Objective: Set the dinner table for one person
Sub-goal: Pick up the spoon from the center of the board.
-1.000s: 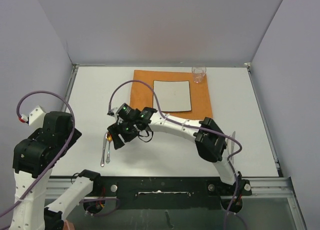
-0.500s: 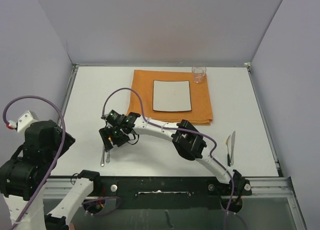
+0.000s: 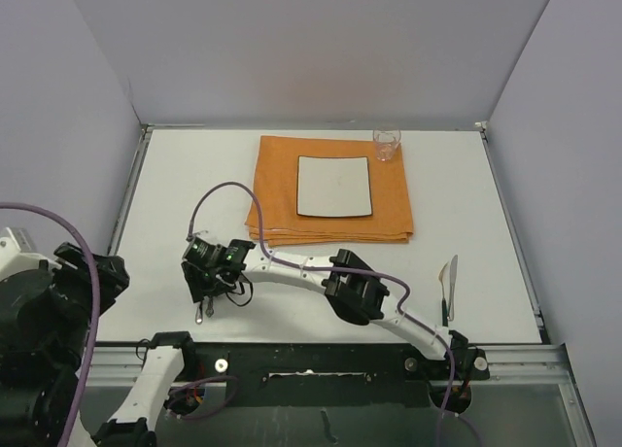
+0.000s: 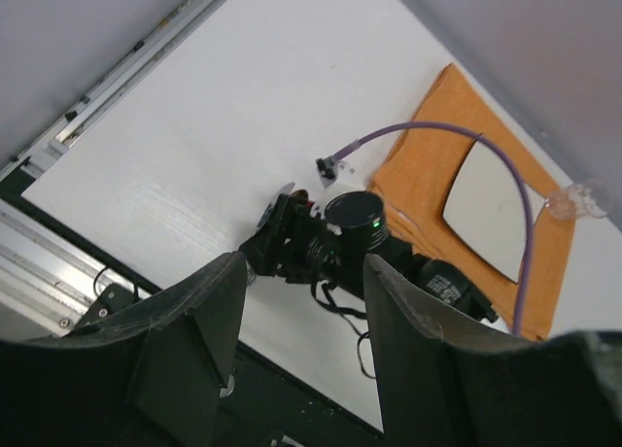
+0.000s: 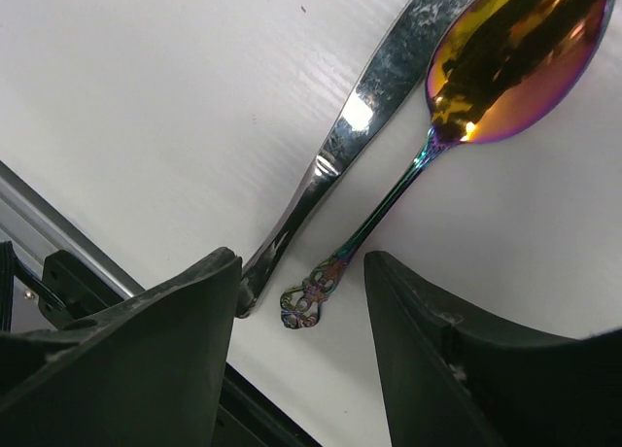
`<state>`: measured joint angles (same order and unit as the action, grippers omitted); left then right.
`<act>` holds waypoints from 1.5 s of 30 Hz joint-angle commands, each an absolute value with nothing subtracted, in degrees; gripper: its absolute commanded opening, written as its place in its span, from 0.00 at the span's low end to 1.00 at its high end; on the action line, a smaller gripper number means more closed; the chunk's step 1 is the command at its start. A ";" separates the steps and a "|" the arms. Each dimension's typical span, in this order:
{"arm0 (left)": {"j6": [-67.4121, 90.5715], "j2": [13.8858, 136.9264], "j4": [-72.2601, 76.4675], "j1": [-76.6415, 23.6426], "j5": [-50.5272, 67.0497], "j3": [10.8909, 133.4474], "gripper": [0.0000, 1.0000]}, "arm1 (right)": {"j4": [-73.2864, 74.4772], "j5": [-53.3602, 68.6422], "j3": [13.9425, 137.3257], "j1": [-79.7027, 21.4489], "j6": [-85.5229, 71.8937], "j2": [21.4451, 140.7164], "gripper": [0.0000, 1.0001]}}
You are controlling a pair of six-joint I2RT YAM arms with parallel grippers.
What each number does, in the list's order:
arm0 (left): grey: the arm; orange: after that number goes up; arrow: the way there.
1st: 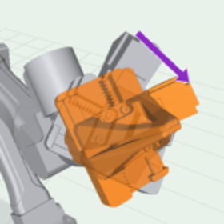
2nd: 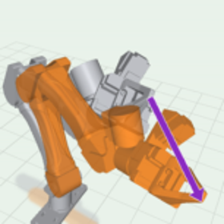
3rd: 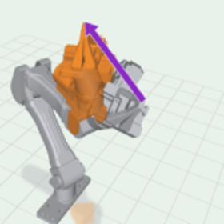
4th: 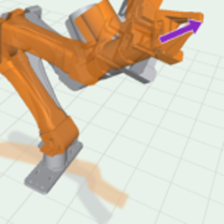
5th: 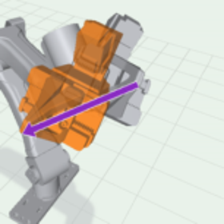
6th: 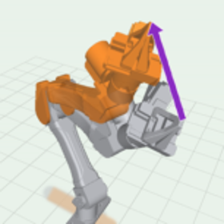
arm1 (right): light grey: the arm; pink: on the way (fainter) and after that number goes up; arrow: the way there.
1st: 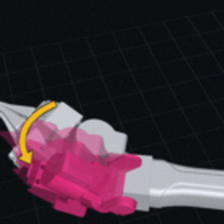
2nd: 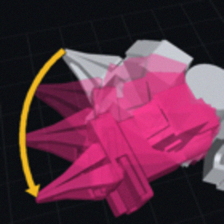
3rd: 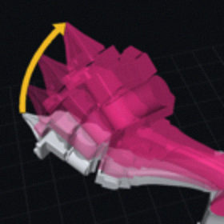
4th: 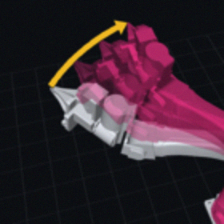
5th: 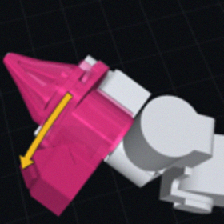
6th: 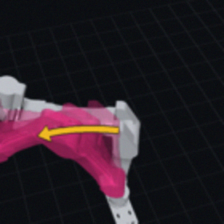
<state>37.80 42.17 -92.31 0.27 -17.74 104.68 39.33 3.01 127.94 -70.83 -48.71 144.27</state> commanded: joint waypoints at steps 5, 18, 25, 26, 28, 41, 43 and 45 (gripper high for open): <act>33.90 45.52 -99.14 6.35 -5.39 115.85 0.50 | 51.92 -9.51 127.12 -73.22 -57.72 152.20 0.54; 32.58 46.61 -99.48 8.27 2.40 124.28 0.49 | 60.86 -15.37 128.60 -71.81 -61.59 158.54 0.49; 32.47 49.38 -99.52 7.81 3.60 129.82 0.49 | 64.51 -19.43 116.79 -70.76 -62.05 154.03 0.15; 32.61 49.59 -99.50 7.82 3.76 129.96 0.49 | 64.73 -19.77 115.33 -70.62 -61.89 153.28 0.09; 32.78 49.81 -99.50 7.79 4.03 130.22 0.49 | 65.00 -20.37 112.97 -70.26 -61.56 151.96 0.00; 32.57 50.52 -99.40 7.56 5.46 130.24 0.48 | 65.29 -23.71 109.88 -69.25 -59.79 147.03 0.00; 32.31 50.09 -99.40 7.60 5.69 129.04 0.48 | 63.39 -25.40 106.99 -69.27 -60.29 144.29 0.00; 32.25 49.68 -99.35 7.56 6.09 127.93 0.48 | 60.45 -27.36 103.67 -69.30 -59.33 140.16 0.00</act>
